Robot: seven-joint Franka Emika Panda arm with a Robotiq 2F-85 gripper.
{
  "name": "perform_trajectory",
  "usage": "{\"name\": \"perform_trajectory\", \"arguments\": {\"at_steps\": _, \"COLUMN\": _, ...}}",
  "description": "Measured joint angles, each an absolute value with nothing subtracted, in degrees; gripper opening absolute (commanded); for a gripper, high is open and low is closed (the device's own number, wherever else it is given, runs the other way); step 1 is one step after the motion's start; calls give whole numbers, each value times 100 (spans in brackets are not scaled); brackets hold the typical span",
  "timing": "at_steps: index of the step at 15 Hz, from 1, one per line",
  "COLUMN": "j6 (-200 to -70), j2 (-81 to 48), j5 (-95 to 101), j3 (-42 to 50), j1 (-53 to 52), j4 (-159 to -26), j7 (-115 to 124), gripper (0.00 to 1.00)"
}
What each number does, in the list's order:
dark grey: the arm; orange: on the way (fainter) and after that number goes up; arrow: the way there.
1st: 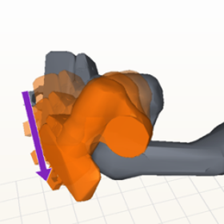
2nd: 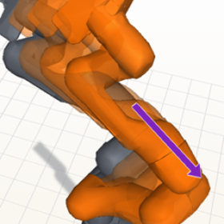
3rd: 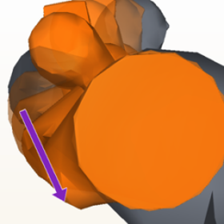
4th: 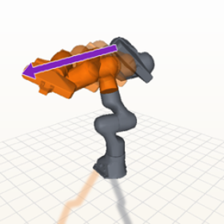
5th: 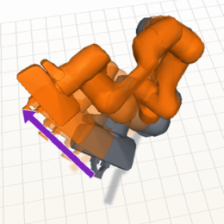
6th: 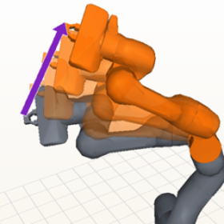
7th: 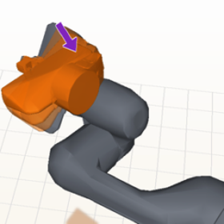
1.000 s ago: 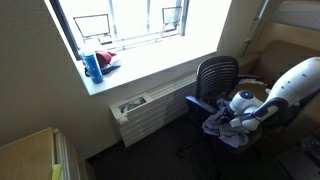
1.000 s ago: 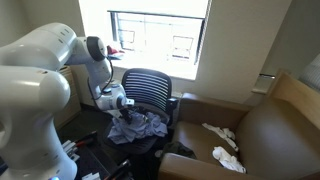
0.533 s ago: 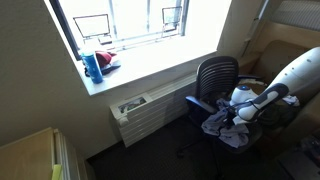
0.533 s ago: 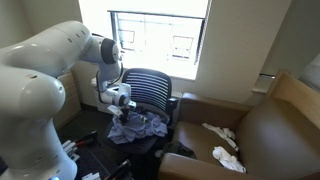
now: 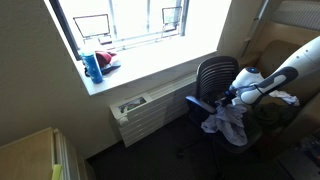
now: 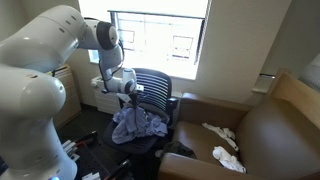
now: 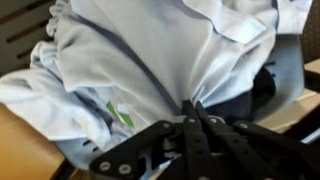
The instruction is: Hang the blue shirt on the back of the chair
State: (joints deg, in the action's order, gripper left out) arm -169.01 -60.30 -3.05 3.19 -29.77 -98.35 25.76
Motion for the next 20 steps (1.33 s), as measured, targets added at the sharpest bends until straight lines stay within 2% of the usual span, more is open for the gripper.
{"name": "perform_trajectory", "arguments": {"at_steps": 4, "j6": -17589, "j2": -5109, "j5": -304, "j3": 1520, "j1": -4074, "j4": -10324, "j7": 2906, "gripper": 0}}
{"name": "perform_trajectory", "arguments": {"at_steps": 10, "j6": -18223, "j2": -4207, "j5": -858, "j3": 4239, "j1": -6507, "j4": -10918, "j7": 3624, "gripper": 0}}
{"name": "perform_trajectory", "arguments": {"at_steps": 11, "j6": -17923, "j2": -4030, "j5": -856, "j3": 4524, "j1": -6797, "j4": -11004, "j7": 3488, "gripper": 0}}
{"name": "perform_trajectory", "arguments": {"at_steps": 13, "j6": -17369, "j2": -3539, "j5": -853, "j3": 4425, "j1": -6992, "j4": -11337, "j7": 3211, "gripper": 0}}
{"name": "perform_trajectory", "arguments": {"at_steps": 17, "j6": -17775, "j2": -3189, "j5": -1370, "j3": 2962, "j1": -6328, "j4": -12300, "j7": 2546, "gripper": 0}}
{"name": "perform_trajectory", "arguments": {"at_steps": 20, "j6": -17929, "j2": -3221, "j5": -1384, "j3": 2871, "j1": -6311, "j4": -12446, "j7": 2526, "gripper": 0}}
